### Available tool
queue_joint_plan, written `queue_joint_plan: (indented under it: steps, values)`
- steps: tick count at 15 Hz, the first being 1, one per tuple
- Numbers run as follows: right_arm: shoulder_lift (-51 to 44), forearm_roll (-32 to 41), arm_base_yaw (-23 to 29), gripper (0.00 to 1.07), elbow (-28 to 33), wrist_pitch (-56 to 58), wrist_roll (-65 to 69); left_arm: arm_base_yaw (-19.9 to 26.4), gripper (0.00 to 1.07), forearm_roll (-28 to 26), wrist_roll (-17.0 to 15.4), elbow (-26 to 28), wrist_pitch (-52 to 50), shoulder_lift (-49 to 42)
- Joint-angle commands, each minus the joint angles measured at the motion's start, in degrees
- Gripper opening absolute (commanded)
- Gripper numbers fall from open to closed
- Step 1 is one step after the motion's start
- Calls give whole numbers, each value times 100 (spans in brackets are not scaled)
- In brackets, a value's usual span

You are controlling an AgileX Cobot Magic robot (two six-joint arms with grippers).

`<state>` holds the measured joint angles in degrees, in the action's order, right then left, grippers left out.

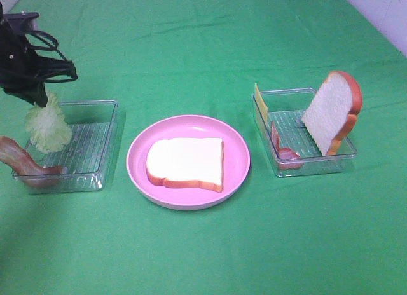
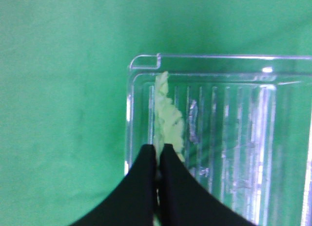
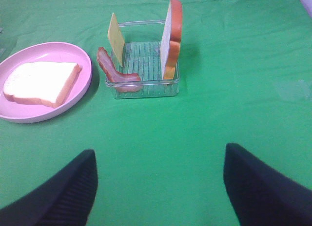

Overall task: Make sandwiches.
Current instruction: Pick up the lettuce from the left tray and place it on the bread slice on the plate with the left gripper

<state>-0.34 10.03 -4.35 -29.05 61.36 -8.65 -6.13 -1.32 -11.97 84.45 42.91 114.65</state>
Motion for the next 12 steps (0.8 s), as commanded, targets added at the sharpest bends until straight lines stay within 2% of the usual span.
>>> queue_joint_plan:
  steps: [1,4,5,6,8,9,11,12]
  values:
    - [-80,46,-40,69,6,-40,-34,17,0,-751,309,34,-212,-413]
    - [-80,46,-40,69,6,-40,-34,-183,0,-2326,1197,34,-447,-596]
    - [-80,46,-40,69,6,-40,-34,-183,0,-2326,1197,34,-447,-596]
    - [-80,46,-40,69,6,-40,-34,-407,0,-3123,1776,34,-516,-584]
    - [-80,46,-40,69,6,-46,-34,-837,0,-4108,2573,34,-556,-584]
    - [-80,46,-40,69,6,-46,-34,-1066,0,-4475,2871,34,-573,-556]
    - [-80,46,-40,69,6,-46,-34,-1541,0,-4893,3065,34,-716,-447]
    - [-80,46,-40,69,6,-46,-34,-2000,0,-4922,3065,34,-985,-252]
